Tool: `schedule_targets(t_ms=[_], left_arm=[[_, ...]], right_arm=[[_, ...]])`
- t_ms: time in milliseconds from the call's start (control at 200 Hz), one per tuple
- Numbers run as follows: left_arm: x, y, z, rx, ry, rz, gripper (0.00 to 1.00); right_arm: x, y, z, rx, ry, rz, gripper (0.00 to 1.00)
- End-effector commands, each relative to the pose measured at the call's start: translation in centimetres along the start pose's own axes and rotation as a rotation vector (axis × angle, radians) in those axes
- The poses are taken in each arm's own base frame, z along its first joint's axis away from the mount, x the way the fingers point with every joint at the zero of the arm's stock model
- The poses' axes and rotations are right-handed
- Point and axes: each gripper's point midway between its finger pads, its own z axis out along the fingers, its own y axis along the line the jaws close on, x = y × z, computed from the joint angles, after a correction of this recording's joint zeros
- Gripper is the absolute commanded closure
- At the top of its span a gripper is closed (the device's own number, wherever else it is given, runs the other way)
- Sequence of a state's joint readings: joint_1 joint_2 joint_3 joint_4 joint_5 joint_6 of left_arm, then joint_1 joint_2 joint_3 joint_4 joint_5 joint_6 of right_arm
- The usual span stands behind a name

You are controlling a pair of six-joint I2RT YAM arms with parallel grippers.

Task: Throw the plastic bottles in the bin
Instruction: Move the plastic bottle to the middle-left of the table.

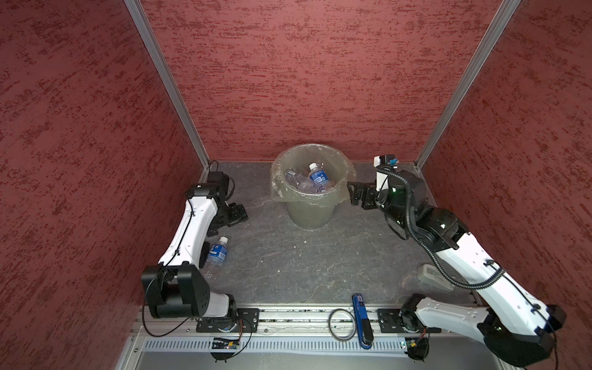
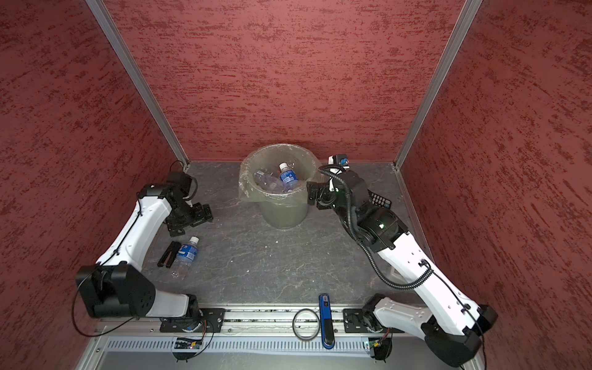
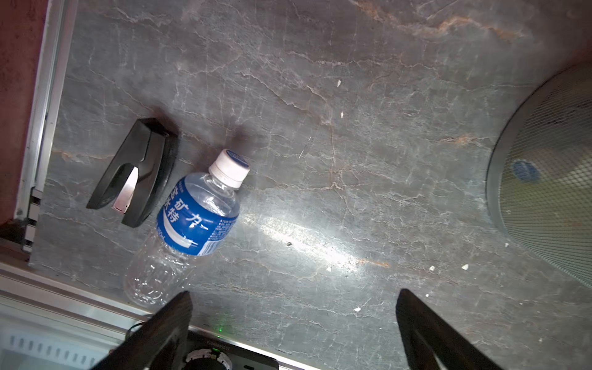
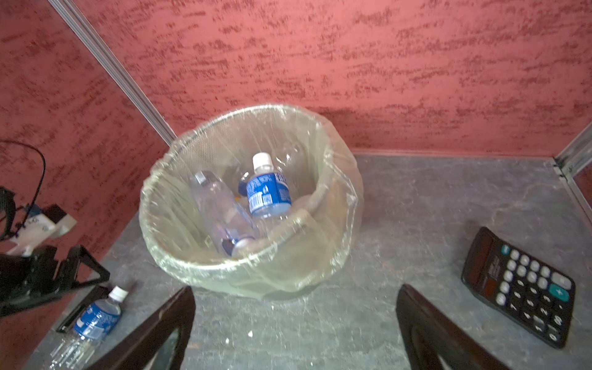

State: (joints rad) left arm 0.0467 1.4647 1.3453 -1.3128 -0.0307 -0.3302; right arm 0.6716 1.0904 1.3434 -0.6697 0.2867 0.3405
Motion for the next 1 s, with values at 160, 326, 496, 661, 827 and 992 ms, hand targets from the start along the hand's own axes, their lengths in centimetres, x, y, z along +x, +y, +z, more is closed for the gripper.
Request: schedule_targets(t_ms=[160,326,496,661,827,992], left_arm=[[0.8,4.2,1.4,-0.195,0.081,0.057,0.01],[1.0,6.0,2.9,-0.215,0.142,-0.009,0.01],[1.4,6.2,5.6,-0.237,0.256,-0.015,0.0],[2.2,5.7,7.6,-0.233,0.341,-0.004,0.0],[2.7,6.1,9.3,-0.272,0.411,-0.001,0.05],[3.5,5.7,10.7,-0.315,0.462,0.037,0.1]], right_arm=[[-0.9,0.3,-1.7,-0.065,-0.086,0.036,0.01],[-0.7,0.8,-0.7,-0.08,-0.079,0.002,0.01],[-1.2,0.5,0.1,-0.078,-0.091,-0.013,0.01],[-1.3,-0.9,0.0,-0.066,-0.101,0.019,0.01],[-1.9,-1.7,-0.8,-0.061,-0.125,0.031,0.01],[-1.9,-2.4,-1.1,-0.045,-0.136,0.037,0.01]])
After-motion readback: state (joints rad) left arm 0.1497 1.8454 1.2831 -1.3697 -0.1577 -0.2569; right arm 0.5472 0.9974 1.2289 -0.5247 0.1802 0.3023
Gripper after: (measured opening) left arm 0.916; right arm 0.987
